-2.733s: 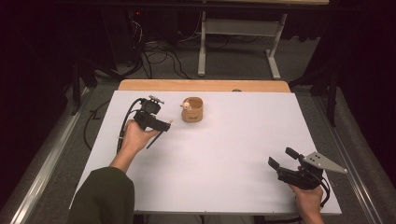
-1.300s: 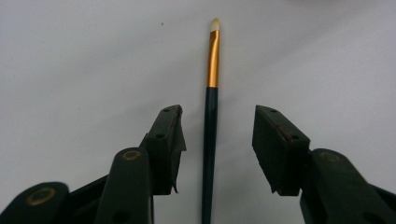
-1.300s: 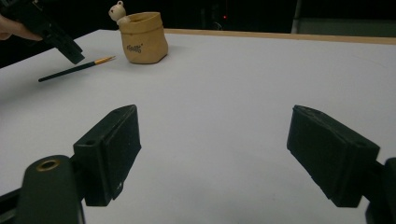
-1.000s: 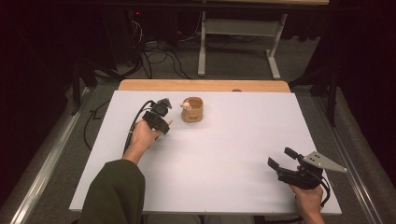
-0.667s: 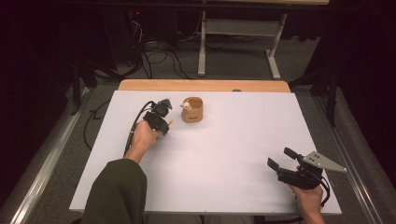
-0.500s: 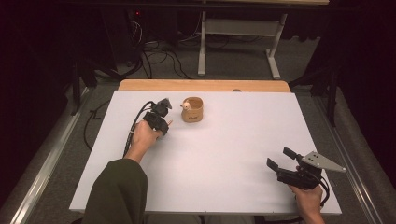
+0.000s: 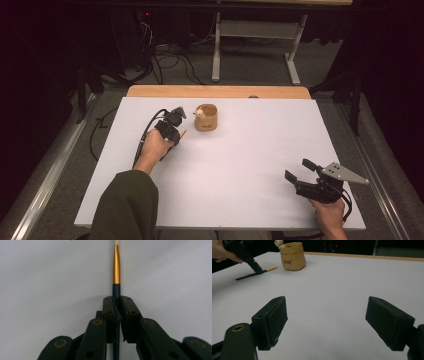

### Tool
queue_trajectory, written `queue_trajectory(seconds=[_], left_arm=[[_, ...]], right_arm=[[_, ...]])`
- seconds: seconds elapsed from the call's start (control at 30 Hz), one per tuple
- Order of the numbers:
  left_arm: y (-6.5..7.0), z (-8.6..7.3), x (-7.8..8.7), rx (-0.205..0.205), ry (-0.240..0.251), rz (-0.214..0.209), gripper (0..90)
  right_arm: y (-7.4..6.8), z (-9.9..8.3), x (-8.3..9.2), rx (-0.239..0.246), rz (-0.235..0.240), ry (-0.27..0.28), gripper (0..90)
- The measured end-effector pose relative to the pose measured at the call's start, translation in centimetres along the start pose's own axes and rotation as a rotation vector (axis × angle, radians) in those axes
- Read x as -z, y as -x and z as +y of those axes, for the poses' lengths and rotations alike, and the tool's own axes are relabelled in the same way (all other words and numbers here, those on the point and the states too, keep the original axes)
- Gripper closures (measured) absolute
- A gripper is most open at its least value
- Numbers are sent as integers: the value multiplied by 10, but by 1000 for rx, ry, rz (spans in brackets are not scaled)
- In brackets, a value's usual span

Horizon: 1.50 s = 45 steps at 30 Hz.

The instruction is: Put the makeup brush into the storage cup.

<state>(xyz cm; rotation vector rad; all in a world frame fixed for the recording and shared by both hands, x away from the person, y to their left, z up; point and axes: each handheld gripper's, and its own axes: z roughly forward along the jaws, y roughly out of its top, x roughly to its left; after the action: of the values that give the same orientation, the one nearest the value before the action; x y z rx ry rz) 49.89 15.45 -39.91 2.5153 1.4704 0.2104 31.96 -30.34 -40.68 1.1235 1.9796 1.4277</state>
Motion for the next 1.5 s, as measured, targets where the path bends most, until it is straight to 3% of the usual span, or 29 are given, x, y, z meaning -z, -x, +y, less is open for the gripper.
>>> queue_trajectory(seconds=[0.17,0.83,1.1,1.33,1.5], left_arm=[[0,0,0,-22,1,0,824],[-3,-1,2,-23,16,-26,827],[-1,-3,12,-45,61,-21,827],[-3,-8,20,-27,98,-35,827],[-2,-11,28,-43,132,-26,826]], right_arm=[[-1,1,-2,7,0,-3,195],[-1,1,-1,10,0,-5,197],[-2,0,-3,18,1,-15,197],[-2,1,-3,19,1,-14,198],[-2,0,-2,7,-4,-17,198]])
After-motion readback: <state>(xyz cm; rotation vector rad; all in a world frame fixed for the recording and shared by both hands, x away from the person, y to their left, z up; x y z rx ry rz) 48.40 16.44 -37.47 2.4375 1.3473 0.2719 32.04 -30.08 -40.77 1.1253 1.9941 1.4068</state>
